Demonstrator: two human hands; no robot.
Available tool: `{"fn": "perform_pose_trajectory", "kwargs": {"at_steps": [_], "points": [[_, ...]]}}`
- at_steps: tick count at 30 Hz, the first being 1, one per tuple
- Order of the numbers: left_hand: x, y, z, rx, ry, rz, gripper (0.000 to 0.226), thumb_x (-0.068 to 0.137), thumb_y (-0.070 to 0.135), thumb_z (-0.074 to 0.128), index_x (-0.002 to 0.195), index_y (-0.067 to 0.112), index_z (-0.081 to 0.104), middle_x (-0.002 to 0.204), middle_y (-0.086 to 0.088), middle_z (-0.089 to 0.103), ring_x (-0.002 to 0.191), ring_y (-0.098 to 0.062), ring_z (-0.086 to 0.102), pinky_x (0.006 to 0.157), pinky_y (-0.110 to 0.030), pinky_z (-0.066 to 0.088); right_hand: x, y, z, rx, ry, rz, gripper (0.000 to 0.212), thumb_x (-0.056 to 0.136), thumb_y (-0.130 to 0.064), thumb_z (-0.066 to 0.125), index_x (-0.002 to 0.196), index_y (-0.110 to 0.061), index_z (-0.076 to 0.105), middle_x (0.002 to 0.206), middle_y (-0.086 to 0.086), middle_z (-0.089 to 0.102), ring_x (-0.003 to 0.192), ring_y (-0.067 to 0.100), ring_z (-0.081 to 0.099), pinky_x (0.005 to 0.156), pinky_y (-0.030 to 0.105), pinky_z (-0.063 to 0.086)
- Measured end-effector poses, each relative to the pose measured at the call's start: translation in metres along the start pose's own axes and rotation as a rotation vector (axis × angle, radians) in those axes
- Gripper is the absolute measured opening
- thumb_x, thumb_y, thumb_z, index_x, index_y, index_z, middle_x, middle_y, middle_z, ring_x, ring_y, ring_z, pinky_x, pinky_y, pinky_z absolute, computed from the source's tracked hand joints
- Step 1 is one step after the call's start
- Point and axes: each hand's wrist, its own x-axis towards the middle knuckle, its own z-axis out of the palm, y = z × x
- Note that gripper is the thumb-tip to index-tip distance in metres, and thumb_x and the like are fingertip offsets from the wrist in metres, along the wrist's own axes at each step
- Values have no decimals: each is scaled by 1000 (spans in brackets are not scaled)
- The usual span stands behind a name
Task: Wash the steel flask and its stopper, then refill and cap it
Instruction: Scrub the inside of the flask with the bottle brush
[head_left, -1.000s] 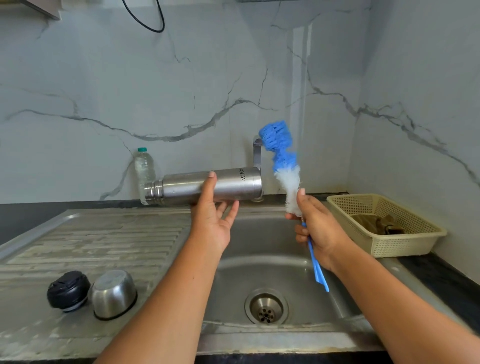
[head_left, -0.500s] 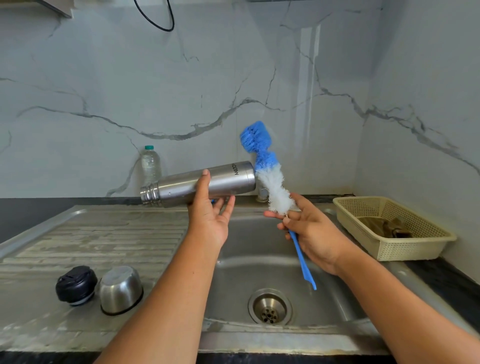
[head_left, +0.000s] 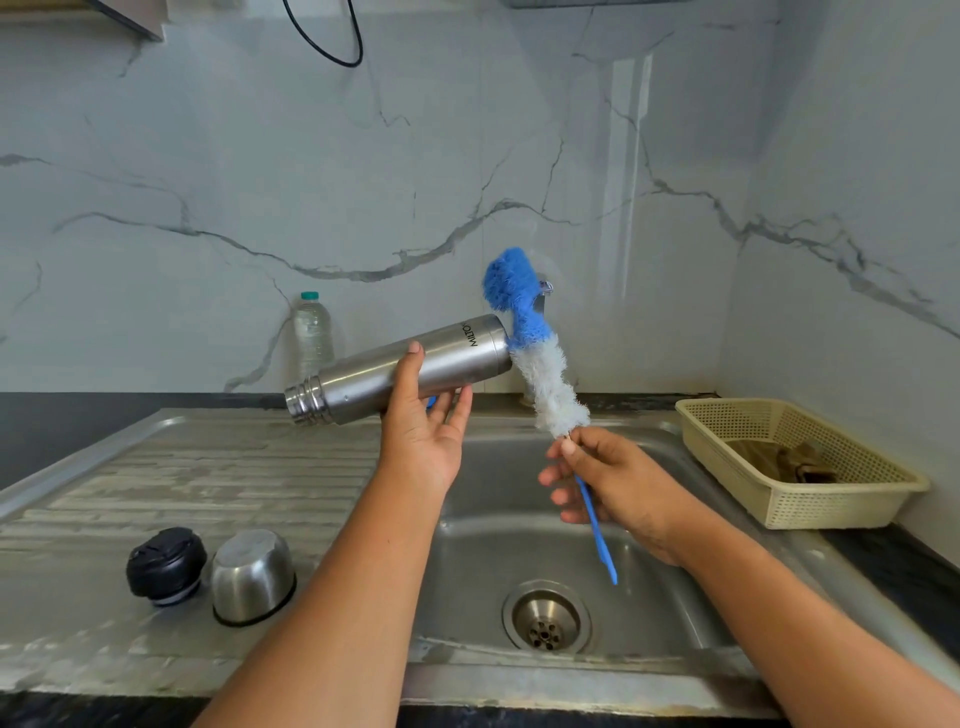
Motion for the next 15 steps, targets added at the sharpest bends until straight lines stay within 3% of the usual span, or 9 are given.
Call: {"fn": "perform_pose_trajectory", "kwargs": {"at_steps": [2,5,9,11,13,15], "points": [[2,3,0,-4,-5,4,58,83,26,86,134,15,62,134,-10,62,115,-21,66,101,-43,58,3,4,0,-36,45,-17,26,110,-31,43,103,-16,63,72,3,58,56,12,47,53,27,42],[8,8,-3,4,16,16,60,81,18,88,135,15,61,138,-11,57,113,-20,63,100,-44,58,9,8,-1,-27,101,-55,32,110,-36,40,91,-20,60,64,-5,34,53,10,23,49,27,18],[11,10,-6,7,14,13,81,69,20,95,141,18,56,140,-13,57,115,-24,63,82,-47,65,8,6,0,-28,117,-48,33,110,-34,42,86,-18,57,60,-7,31,51,10,18,49,28,12],[10,10,-5,-12,-16,21,81,69,28,95,139,19,56,140,-12,56,122,-25,59,92,-52,61,8,8,-1,-84,109,-38,33,110,-35,42,87,-18,58,59,-7,33,49,10,20,47,26,14],[8,13,-5,-47,-55,40,60,80,44,86,129,22,59,136,-12,54,123,-28,56,106,-58,52,10,11,-1,-128,106,-28,34,109,-37,43,86,-18,59,58,-7,34,48,10,22,45,25,17],[8,15,-6,-82,-65,41,55,81,60,79,119,25,60,135,-15,54,123,-31,55,109,-63,47,11,13,-2,-140,114,-21,35,109,-38,42,86,-18,59,58,-8,34,48,10,22,44,25,18]]}}
